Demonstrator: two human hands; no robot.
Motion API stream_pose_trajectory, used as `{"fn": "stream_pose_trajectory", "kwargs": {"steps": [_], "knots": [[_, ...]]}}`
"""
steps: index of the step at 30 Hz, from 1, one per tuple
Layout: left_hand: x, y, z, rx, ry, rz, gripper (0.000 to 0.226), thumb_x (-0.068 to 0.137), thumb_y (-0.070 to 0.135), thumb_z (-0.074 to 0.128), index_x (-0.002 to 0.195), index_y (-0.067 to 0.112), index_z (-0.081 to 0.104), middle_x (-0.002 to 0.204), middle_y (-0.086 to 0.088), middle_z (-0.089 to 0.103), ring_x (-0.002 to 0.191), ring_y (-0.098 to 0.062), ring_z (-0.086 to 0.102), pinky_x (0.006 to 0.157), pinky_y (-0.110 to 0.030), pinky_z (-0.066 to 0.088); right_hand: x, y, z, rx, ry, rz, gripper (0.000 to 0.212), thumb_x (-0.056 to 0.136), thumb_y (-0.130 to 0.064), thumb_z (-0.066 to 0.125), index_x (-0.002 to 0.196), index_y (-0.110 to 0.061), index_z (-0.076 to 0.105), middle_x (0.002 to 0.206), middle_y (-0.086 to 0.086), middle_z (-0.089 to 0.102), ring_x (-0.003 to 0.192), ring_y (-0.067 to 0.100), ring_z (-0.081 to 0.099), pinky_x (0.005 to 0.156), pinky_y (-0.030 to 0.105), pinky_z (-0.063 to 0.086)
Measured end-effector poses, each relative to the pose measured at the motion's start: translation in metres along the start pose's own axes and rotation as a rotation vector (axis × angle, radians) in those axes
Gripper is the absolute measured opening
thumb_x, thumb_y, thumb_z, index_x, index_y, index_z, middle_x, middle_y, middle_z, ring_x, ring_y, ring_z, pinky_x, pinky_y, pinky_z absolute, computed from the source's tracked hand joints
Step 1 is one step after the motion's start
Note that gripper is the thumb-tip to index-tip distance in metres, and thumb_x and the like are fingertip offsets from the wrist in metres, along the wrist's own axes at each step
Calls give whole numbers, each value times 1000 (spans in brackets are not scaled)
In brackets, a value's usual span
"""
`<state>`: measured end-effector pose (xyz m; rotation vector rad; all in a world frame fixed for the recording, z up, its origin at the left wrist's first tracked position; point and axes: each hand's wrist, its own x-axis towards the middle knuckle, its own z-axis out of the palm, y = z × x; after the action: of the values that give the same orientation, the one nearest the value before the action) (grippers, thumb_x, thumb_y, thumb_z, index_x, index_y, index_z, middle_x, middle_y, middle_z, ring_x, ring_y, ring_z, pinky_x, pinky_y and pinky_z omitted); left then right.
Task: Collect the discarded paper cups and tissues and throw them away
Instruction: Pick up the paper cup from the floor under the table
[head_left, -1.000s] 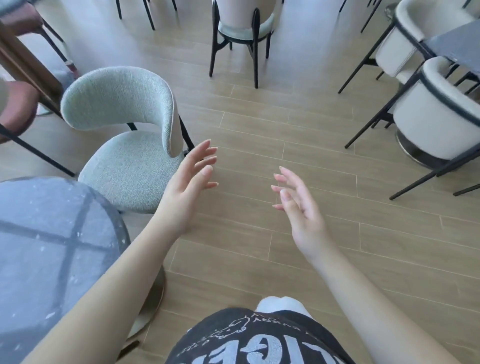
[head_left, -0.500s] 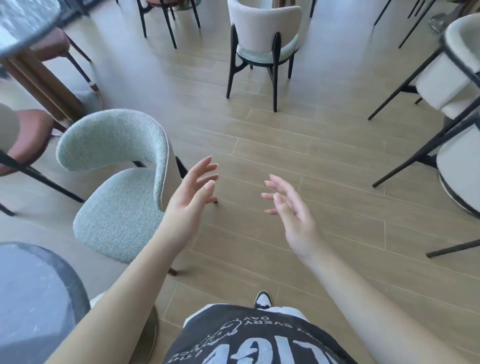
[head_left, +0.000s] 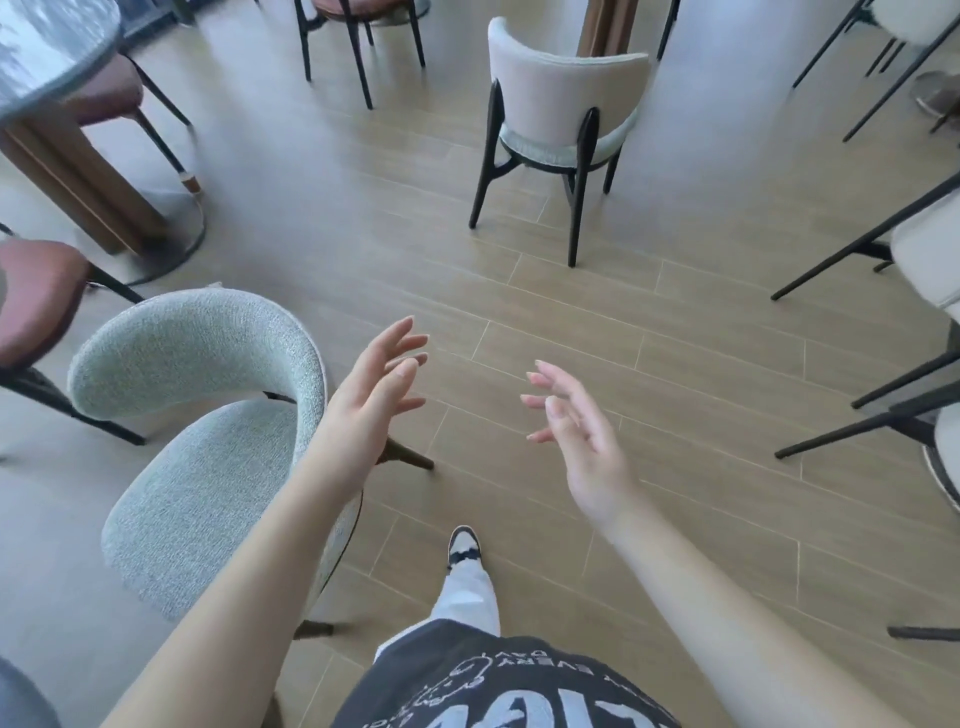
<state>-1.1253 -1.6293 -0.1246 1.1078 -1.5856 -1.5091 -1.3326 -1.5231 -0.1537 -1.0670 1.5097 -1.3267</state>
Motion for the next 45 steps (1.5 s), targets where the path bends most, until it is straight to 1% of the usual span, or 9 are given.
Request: {"fn": "stream_pose_trajectory", "kwargs": {"steps": [4, 7, 10, 13, 23, 29, 36, 40, 45], "knots": [[77, 2, -21, -19, -5, -11, 56, 86, 55, 52, 140, 39, 49, 136, 15, 59, 132, -7, 52, 98, -44, 54, 78, -5, 17, -15, -54, 42, 38, 100, -47, 42, 137, -41, 50, 134, -22, 57, 123, 5, 58, 93, 27, 51], [132, 7, -34, -25, 5, -25, 59, 83, 55, 53, 139, 36, 50, 139, 12, 57, 132, -6, 52, 99, -46, 53, 138, -9, 24, -37, -77, 44, 42, 96, -57, 43, 136, -46, 50, 134, -26, 56, 125, 3, 57, 105, 38, 48], [181, 14, -42, -22, 13, -48, 65, 83, 55, 53, 143, 28, 50, 139, 11, 57, 132, -7, 52, 99, -46, 54, 190, -14, 26, -55, -87, 44, 42, 96, -64, 41, 135, -51, 49, 137, -24, 55, 127, 5, 56, 107, 48, 46], [230, 16, -45, -6, -3, -45, 67, 84, 55, 53, 144, 26, 48, 140, 13, 57, 132, -6, 52, 98, -43, 54, 244, -13, 21, -79, -104, 44, 45, 96, -67, 40, 137, -52, 47, 138, -24, 53, 129, 8, 54, 107, 50, 46], [386, 19, -53, 33, 147, -78, 62, 86, 56, 51, 142, 31, 50, 137, 16, 60, 131, -4, 52, 101, -44, 52, 448, -12, -4, -61, -240, 5, 45, 100, -45, 41, 140, -29, 51, 133, -16, 59, 124, 7, 58, 106, 45, 47], [462, 34, -63, 44, 269, -91, 65, 85, 57, 50, 144, 29, 49, 135, 15, 60, 129, -3, 53, 102, -41, 52, 558, -21, 2, -13, -370, 35, 41, 101, -43, 41, 139, -32, 52, 128, -22, 60, 124, 8, 58, 107, 44, 47], [530, 32, -114, -27, 415, -100, 69, 83, 56, 53, 145, 27, 47, 139, 9, 58, 131, -8, 53, 98, -44, 54, 654, -30, 52, 17, -492, 31, 44, 100, -40, 40, 142, -30, 47, 128, -19, 59, 123, 8, 58, 101, 32, 50], [567, 19, -160, -33, 477, -84, 68, 85, 54, 52, 148, 27, 44, 140, 11, 57, 133, -9, 52, 96, -38, 55, 714, -33, 94, -6, -551, 12, 45, 100, -40, 39, 144, -30, 45, 129, -22, 57, 123, 6, 57, 99, 28, 50], [619, 5, -234, -40, 562, -81, 68, 85, 54, 50, 147, 27, 43, 141, 13, 55, 133, -7, 50, 98, -35, 52, 790, -42, 166, -49, -618, -42, 48, 101, -38, 40, 147, -41, 31, 140, -15, 47, 122, 9, 58, 93, 26, 53]]}}
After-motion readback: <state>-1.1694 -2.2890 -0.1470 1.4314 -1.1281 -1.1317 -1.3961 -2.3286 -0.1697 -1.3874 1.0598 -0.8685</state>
